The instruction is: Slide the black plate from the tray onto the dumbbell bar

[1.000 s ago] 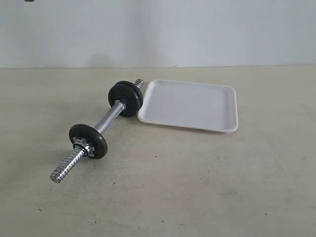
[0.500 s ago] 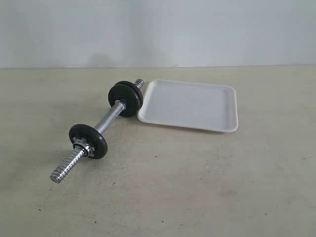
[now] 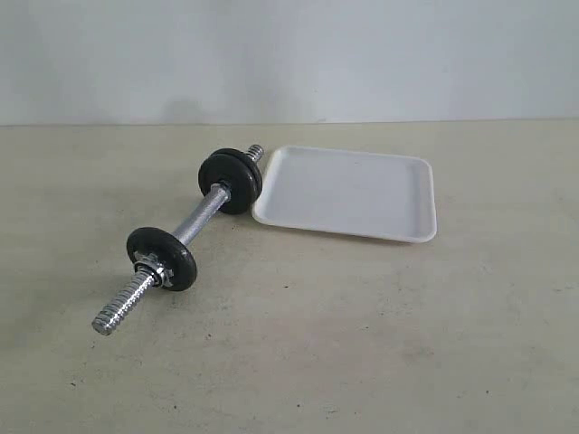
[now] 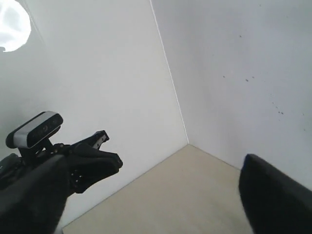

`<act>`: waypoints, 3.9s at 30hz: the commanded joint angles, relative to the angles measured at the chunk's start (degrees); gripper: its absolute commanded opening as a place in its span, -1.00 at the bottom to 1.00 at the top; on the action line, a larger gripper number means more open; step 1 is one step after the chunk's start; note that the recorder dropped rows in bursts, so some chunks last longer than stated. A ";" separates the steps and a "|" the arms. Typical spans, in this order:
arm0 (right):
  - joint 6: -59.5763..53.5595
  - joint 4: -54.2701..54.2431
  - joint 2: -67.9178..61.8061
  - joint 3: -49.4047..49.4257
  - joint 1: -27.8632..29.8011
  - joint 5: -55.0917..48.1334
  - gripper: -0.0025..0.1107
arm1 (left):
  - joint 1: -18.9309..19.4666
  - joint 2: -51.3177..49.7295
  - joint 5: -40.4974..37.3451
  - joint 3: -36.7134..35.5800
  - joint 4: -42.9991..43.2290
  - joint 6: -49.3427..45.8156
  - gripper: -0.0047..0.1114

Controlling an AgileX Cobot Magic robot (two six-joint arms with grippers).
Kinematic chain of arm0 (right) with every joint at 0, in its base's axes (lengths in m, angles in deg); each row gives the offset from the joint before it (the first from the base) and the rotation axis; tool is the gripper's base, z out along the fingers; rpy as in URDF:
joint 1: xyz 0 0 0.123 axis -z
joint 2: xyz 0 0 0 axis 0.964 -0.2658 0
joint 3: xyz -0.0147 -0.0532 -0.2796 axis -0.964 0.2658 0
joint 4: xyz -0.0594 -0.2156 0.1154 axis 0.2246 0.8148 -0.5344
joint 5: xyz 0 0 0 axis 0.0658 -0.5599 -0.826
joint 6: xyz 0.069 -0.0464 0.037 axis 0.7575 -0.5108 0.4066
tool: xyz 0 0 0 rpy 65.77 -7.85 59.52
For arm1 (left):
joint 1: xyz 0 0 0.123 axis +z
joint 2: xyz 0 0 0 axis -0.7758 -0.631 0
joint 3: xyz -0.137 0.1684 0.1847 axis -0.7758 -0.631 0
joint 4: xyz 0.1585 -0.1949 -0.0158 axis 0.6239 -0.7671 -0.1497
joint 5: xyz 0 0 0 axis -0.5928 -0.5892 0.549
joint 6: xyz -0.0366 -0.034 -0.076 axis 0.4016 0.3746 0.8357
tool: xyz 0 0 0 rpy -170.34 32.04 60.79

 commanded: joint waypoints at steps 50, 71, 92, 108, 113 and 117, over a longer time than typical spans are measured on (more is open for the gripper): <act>-3.61 43.29 46.78 96.85 -11.88 87.05 -0.93 | 0.06 38.68 3.12 -28.39 21.42 6.86 -0.84; -0.81 32.47 46.78 103.38 -12.46 87.49 -0.93 | 0.06 38.68 1.77 -54.50 15.88 15.44 -0.84; -0.81 32.47 66.87 103.38 -3.72 87.90 -0.93 | 0.06 38.68 92.86 -55.64 16.29 11.43 -0.84; -21.99 30.73 66.87 113.09 4.73 76.29 -0.93 | 0.06 38.68 95.67 -55.64 16.29 11.43 -0.84; -12.38 28.98 66.87 119.41 9.25 79.08 -0.93 | 0.06 38.68 94.72 -55.64 16.29 11.43 -0.84; -15.41 29.52 66.87 119.41 9.75 77.50 -0.93 | 0.06 38.68 88.08 -55.88 15.89 8.23 -0.84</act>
